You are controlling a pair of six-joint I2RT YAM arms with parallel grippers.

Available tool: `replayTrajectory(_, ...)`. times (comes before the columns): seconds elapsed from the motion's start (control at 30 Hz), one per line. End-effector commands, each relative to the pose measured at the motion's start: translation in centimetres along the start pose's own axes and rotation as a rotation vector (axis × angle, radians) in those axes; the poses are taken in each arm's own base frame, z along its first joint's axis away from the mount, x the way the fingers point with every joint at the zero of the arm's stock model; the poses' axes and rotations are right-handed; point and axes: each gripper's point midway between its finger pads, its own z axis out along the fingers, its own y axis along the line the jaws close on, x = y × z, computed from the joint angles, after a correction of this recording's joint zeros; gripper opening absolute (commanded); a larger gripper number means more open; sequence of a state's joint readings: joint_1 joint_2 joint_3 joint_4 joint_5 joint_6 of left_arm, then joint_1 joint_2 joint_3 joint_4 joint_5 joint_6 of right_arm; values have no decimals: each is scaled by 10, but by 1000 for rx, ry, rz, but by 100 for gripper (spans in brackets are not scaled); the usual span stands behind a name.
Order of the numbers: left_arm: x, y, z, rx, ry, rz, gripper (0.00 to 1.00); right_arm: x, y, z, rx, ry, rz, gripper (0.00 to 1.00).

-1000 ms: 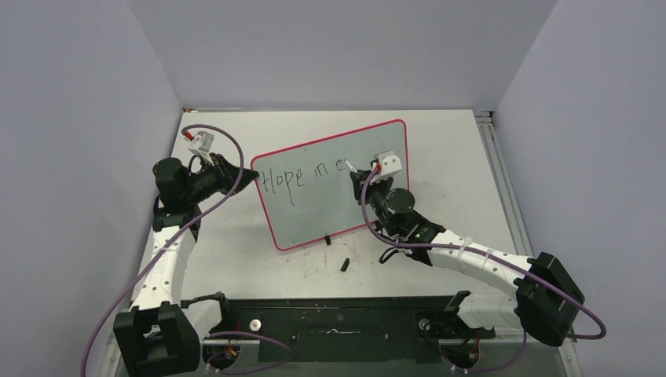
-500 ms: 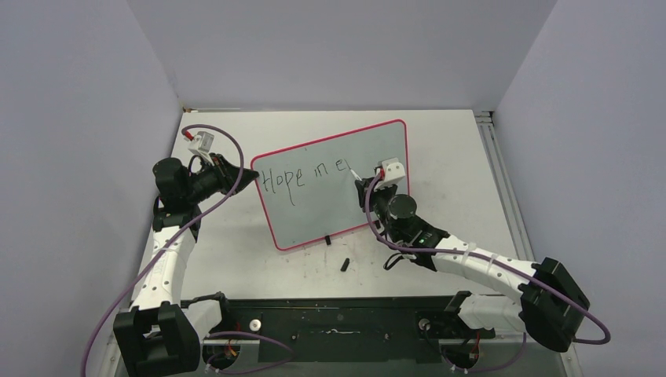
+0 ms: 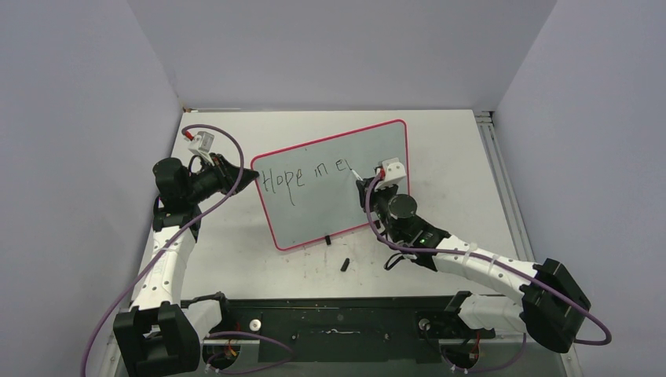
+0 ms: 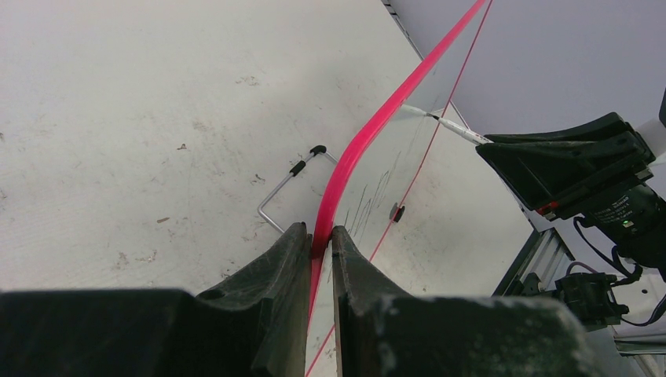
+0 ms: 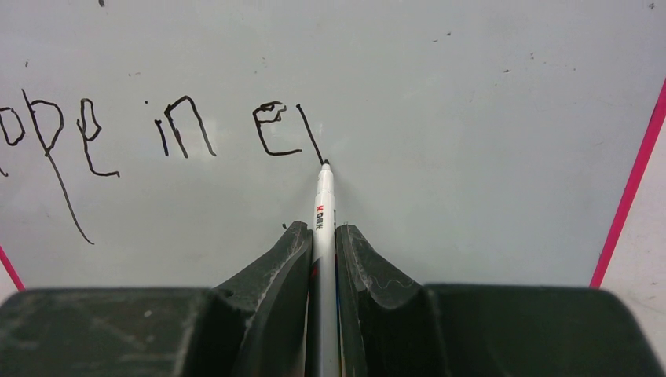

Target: Write a sentence on the whiteboard

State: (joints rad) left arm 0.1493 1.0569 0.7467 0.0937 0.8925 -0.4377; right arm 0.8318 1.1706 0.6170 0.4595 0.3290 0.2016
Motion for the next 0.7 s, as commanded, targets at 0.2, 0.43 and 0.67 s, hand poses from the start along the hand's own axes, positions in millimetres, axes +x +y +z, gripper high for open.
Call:
replayTrajectory(0.2,-9,-9,0,22,-8,28,12,-51,1,13,27,-119,5,5)
replayTrajectory(0.43,-9,-9,0,22,-8,29,12,-57,0,20,35,-129,-6,5)
replayTrajectory(0.67,-9,-9,0,23,-9,29,12,-61,2,13,14,-141,6,5)
